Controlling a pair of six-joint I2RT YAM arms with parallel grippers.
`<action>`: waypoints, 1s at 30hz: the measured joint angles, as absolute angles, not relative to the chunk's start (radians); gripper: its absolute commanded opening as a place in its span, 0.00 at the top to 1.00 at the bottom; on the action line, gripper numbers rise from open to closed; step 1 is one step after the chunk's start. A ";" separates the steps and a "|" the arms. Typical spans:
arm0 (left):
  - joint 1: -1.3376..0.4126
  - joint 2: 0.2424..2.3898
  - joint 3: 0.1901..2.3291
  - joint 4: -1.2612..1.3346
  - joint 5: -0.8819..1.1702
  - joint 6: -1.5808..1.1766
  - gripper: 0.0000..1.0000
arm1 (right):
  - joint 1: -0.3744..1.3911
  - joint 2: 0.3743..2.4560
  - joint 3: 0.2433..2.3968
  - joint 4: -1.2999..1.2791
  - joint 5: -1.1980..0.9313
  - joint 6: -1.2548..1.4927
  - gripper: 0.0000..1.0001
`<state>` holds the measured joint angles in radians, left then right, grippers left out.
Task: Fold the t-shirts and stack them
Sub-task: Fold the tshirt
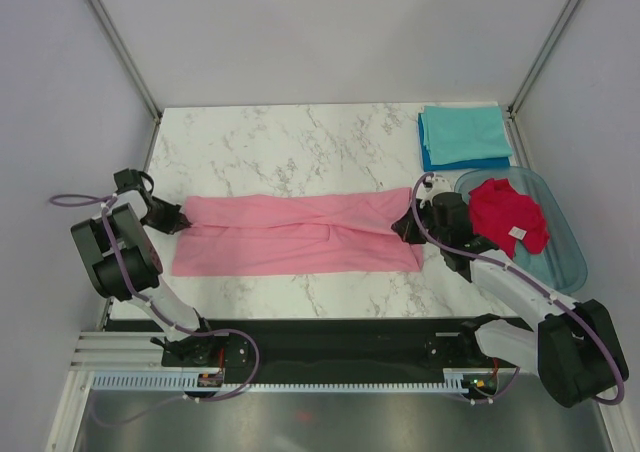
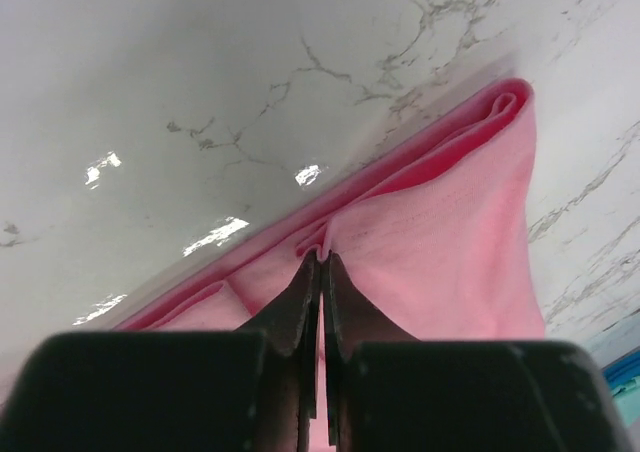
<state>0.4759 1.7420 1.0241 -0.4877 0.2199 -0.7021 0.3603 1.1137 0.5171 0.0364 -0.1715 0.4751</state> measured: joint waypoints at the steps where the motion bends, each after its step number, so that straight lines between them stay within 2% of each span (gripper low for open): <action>1: 0.476 1.742 1.024 -0.487 0.220 -0.702 0.98 | 0.361 1.113 0.517 0.031 -0.166 0.475 1.00; 7: 0.476 1.740 1.045 -0.488 0.223 -0.701 0.98 | 0.363 1.090 0.530 -0.019 -0.148 0.470 1.00; 10: 0.476 1.740 1.069 -0.498 0.224 -0.693 0.89 | 0.363 1.064 0.539 -0.039 -0.136 0.466 1.00; 12: 0.476 1.739 1.082 -0.500 0.223 -0.689 0.90 | 0.363 1.052 0.544 -0.046 -0.130 0.463 1.00; 14: 0.476 1.734 1.089 -0.500 0.222 -0.684 0.98 | 0.363 1.046 0.545 -0.048 -0.128 0.462 1.00; 30: 0.476 1.686 1.090 -0.531 0.207 -0.630 0.98 | 0.364 0.995 0.547 -0.121 -0.120 0.468 1.00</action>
